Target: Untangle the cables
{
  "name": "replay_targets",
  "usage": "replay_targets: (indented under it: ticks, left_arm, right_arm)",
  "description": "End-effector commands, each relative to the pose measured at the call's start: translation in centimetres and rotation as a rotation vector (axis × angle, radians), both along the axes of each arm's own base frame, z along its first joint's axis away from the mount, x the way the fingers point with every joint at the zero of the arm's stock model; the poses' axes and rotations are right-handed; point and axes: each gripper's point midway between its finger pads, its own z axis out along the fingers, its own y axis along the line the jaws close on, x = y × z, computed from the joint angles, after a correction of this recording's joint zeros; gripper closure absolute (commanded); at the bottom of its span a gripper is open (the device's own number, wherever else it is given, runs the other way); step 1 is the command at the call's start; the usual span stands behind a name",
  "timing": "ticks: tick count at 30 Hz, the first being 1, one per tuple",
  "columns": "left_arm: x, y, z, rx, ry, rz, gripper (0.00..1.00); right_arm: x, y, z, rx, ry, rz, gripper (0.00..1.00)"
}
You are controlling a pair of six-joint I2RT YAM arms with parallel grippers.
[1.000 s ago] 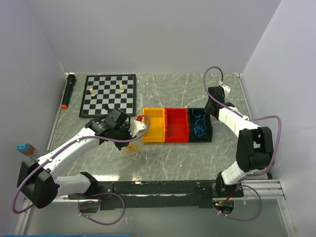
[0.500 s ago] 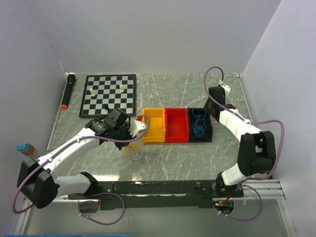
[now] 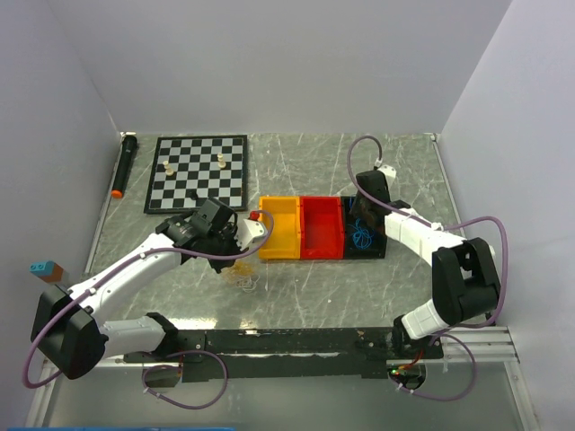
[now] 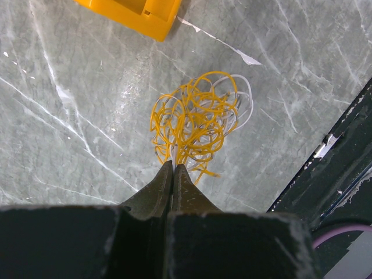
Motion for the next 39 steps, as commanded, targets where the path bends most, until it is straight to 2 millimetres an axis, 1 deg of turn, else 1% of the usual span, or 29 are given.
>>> replay_targets:
  ticks: [1,3,5,11,15,18,24,27,32,36,39]
  left_arm:
    - [0.3,-0.3,0.3,-0.021,-0.029,-0.01,0.98]
    - [0.3,-0.3,0.2,-0.02,-0.027,-0.008,0.98]
    - [0.3,-0.3,0.2,-0.019,-0.024,-0.007,0.98]
    - [0.3,-0.3,0.2,-0.016,-0.021,-0.01,0.98]
    - [0.3,-0.3,0.2,-0.015,-0.028,-0.009,0.98]
    - [0.4,-0.4,0.2,-0.014,-0.024,-0.008,0.98]
    - [0.4,-0.4,0.2,-0.012,-0.024,-0.008,0.98]
    - [0.4,-0.3,0.2,-0.012,-0.026,-0.008,0.98]
    - [0.3,-0.2,0.4,-0.012,-0.028,-0.006,0.98]
    - [0.3,-0.2,0.6,-0.019,-0.032,-0.006,0.98]
    - [0.3,-0.4,0.8,-0.028,-0.031,-0.007,0.98]
  right_arm:
    - [1.4,-1.2,1.4,-0.002,-0.091,-0.106,0.63]
    - [1.6,-1.5,1.5,0.0,-0.1,-0.134,0.63]
    - [1.7,-1.5,1.1,0.003,-0.096,-0.144,0.63]
    - [1.5,-1.5,-1.6,-0.004,-0.043,-0.164,0.64]
    - [1.5,-1.5,-1.8,-0.01,-0.037,-0.167,0.64]
    - [1.5,-1.3,-2.4,-0.015,0.019,-0.165,0.64]
    - [1.2,-0.3,-3.9,0.032,0.1,-0.175,0.63]
    - [1.2,-0.1,-4.3,0.038,0.141,-0.183,0.63]
    - [-0.5,0.3,-5.1,0.06,0.203,-0.185,0.64]
    - [-2.6,0.7,-5.6,0.089,0.232,-0.173,0.64]
    - [-4.0,0.9,-5.2,0.118,0.229,-0.158,0.64]
